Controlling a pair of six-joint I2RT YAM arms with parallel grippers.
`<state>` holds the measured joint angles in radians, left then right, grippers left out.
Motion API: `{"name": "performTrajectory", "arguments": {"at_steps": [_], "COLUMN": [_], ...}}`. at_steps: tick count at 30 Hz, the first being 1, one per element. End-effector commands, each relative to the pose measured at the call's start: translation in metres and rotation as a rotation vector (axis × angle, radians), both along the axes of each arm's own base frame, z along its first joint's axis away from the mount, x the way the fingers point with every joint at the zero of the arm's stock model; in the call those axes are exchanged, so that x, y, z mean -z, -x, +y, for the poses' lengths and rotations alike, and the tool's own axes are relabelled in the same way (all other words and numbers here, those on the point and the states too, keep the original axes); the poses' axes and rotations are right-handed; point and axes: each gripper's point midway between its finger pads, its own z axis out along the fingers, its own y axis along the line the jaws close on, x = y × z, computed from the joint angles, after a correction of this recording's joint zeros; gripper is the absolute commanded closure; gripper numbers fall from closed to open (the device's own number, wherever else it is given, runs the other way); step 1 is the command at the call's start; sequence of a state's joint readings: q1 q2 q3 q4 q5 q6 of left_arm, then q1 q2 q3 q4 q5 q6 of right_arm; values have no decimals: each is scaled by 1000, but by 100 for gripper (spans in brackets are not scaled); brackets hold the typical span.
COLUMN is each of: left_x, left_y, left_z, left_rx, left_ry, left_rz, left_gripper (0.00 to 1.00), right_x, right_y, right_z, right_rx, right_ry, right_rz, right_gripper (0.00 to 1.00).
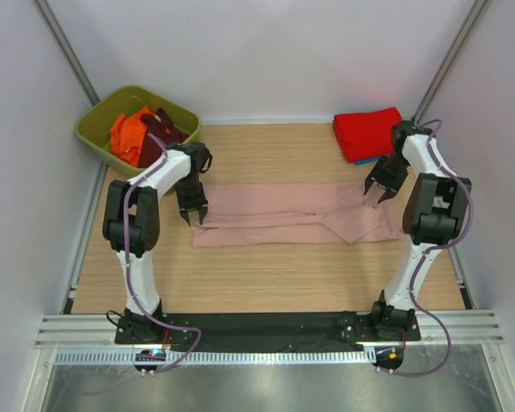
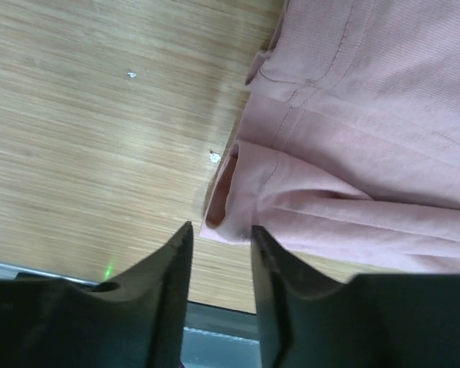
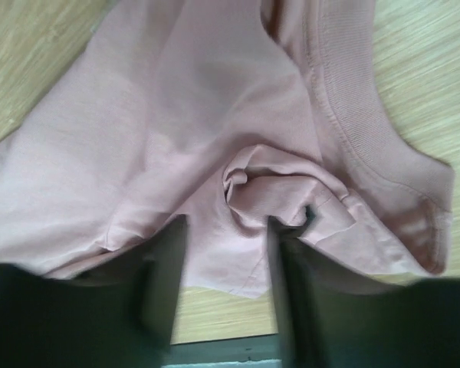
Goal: Fold and stack the t-shirts
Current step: Fold the tshirt
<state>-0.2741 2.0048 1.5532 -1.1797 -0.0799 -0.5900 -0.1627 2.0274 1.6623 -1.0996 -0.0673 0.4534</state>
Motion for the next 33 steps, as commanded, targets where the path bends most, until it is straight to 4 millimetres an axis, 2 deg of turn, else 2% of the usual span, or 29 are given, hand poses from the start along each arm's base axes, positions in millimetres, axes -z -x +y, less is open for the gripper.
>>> {"name": "performTrajectory", "arguments": {"at_steps": [1, 2, 4, 6, 7, 8, 9, 10, 11, 12, 14, 18, 20, 21, 23, 24, 28, 31, 33], "left_x": [-17, -30, -41, -58, -62, -71, -74, -78, -83, -88, -93, -91, -90, -90, -89, -89, -85, -81, -81], "left_y": [-14, -16, -15, -11, -8, -3, 0, 5, 8, 15, 17, 29, 31, 34, 35, 39, 49, 53, 54], "left_z": [8, 7, 3, -2, -6, -9, -13, -24, -30, -35, -60, -96, -106, -115, -124, -132, -144, -143, -142], "left_rx": [-29, -32, -31, -25, -13, -4, 5, 37, 56, 77, 144, 215, 245, 273, 301, 323, 353, 360, 369], "left_ry": [4, 15, 41, 73, 84, 99, 108, 128, 139, 154, 204, 291, 310, 322, 329, 346, 367, 360, 357], "left_rz": [-68, -108, -140, -185, -195, -216, -227, -237, -258, -280, -341, -342, -330, -330, -322, -316, -289, -270, -268], "left_gripper": [61, 56, 53, 51, 49, 49, 49, 50, 51, 51, 53, 57, 59, 60, 60, 60, 61, 61, 61], "right_x": [-25, -34, -44, -58, -61, -57, -64, -62, -52, -57, -47, -34, -25, -24, -22, -22, -16, -8, 0], "right_y": [-15, -18, -11, -4, 0, 9, 15, 19, 30, 36, 45, 54, 55, 55, 54, 54, 55, 54, 50], "right_z": [-12, -17, -27, -24, -20, -11, -4, 5, 20, 27, 34, 28, 22, 19, 9, 3, -19, -31, -31], "right_rx": [-20, -25, -42, -56, -59, -73, -78, -83, -94, -91, -90, -78, -65, -53, -23, -13, 22, 37, 37], "right_ry": [72, 101, 164, 180, 171, 156, 140, 100, 29, -3, -37, -13, 5, 10, 28, 47, 78, 109, 101], "right_rz": [-63, -80, -71, -85, -94, -75, -93, -94, -75, -97, -103, -86, -72, -70, -75, -77, -53, -32, -25], "right_gripper": [44, 39, 33, 32, 31, 31, 31, 31, 31, 32, 37, 48, 54, 62, 66, 66, 64, 56, 55]}}
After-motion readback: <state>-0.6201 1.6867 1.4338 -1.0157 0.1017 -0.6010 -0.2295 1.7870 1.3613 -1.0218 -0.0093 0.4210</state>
